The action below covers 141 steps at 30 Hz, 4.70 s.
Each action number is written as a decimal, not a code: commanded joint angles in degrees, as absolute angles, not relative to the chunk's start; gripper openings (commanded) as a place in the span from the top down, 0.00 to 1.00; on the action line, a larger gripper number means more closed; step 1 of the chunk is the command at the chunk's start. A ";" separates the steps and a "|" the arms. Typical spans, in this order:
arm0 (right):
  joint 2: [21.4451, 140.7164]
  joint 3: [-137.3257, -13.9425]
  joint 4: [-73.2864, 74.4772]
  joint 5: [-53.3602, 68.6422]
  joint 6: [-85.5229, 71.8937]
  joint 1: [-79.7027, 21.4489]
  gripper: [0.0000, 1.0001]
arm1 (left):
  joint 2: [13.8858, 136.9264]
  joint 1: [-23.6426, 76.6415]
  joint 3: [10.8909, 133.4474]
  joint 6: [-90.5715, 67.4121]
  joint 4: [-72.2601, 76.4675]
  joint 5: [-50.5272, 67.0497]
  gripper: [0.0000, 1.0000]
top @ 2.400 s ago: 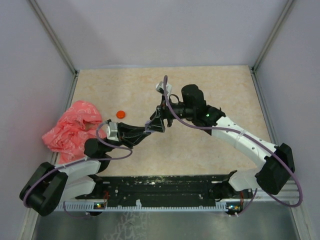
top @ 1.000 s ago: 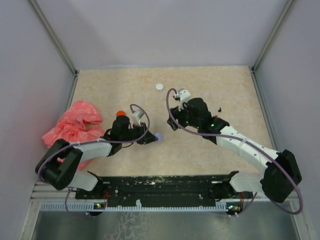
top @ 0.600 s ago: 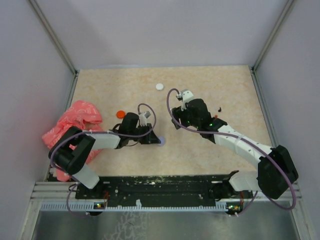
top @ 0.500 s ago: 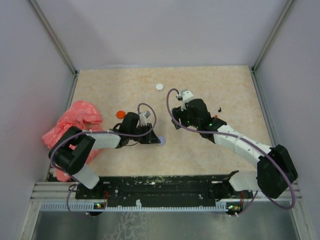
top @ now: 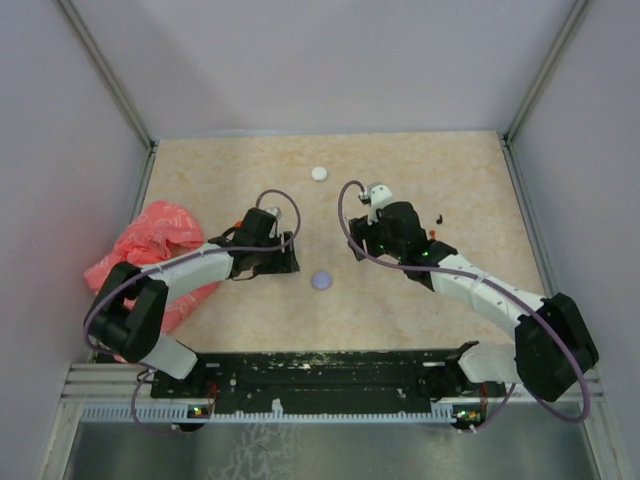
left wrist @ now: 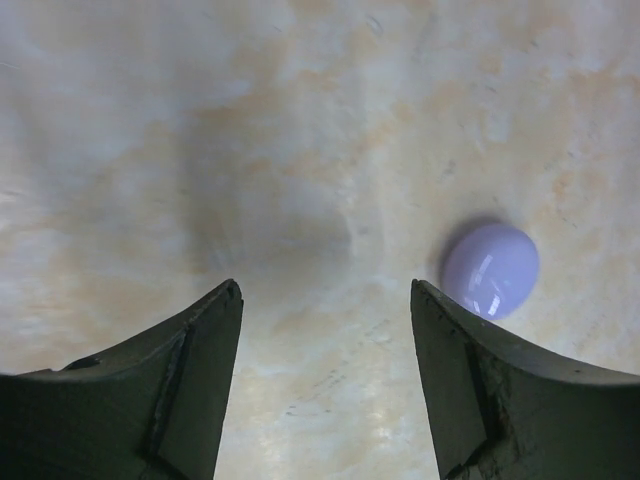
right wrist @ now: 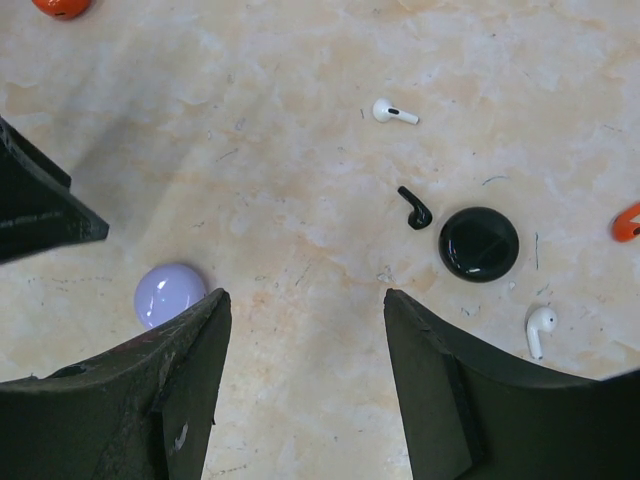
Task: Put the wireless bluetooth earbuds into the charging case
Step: Place the charging case at the center of the board, then pick up the charging case at the center of the board.
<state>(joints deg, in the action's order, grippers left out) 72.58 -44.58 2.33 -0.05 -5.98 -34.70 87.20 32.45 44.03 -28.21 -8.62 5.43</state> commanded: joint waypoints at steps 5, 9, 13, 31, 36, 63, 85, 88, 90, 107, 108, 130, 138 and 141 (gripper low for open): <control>68.42 -43.83 -1.86 1.86 -5.54 -34.11 0.37 | 85.74 26.10 53.58 -22.62 -22.58 -14.29 0.18; 67.67 -43.23 -2.21 1.95 -5.46 -34.10 0.37 | 86.89 22.92 56.69 -23.14 -22.85 -18.82 0.13; 67.15 -42.61 -2.75 2.22 -5.45 -34.11 0.37 | 90.19 21.23 59.61 -22.94 -21.55 -23.54 0.00; 66.42 -41.67 -3.72 2.51 -5.20 -34.10 0.37 | 105.16 16.07 70.25 -31.56 -23.72 -22.33 0.00; 66.71 -41.48 -4.21 2.71 -5.20 -34.10 0.37 | 107.88 16.08 71.42 -34.15 -25.45 -22.75 0.05; 68.11 -45.08 -0.48 7.63 -7.42 -34.10 0.38 | 101.94 25.47 62.09 -20.27 -13.92 -27.31 0.52; 72.72 -61.66 14.56 18.75 -13.98 -31.51 0.39 | 77.11 42.02 28.10 6.79 42.61 -7.45 0.55; 74.42 -63.71 14.59 21.19 -14.45 -31.93 0.39 | 74.72 43.17 25.42 8.20 47.47 -2.31 0.55; 75.65 -64.87 14.52 23.15 -14.73 -32.08 0.39 | 73.28 43.80 24.34 9.40 49.55 1.36 0.59; 84.04 -71.28 19.52 29.80 -12.79 -35.58 0.48 | 69.81 47.19 21.96 13.34 54.76 9.24 0.58; 84.21 -71.28 19.44 30.25 -12.75 -35.66 0.49 | 69.84 47.20 21.97 13.41 54.68 9.20 0.58; 81.19 -71.04 22.19 34.01 -5.97 -36.56 0.95 | 68.14 47.21 22.12 10.55 51.94 7.51 0.25; 77.58 -72.09 27.20 35.50 2.43 -34.72 1.00 | 63.62 45.36 22.17 8.91 45.79 17.92 0.21; 76.73 -72.65 29.54 37.73 6.40 -34.76 1.00 | 62.13 43.87 21.72 7.21 45.74 22.28 0.21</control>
<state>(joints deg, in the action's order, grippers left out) 80.18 -68.86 27.53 34.06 -0.62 -35.05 64.38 45.50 21.91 9.91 46.63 14.31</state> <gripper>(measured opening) 0.208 0.790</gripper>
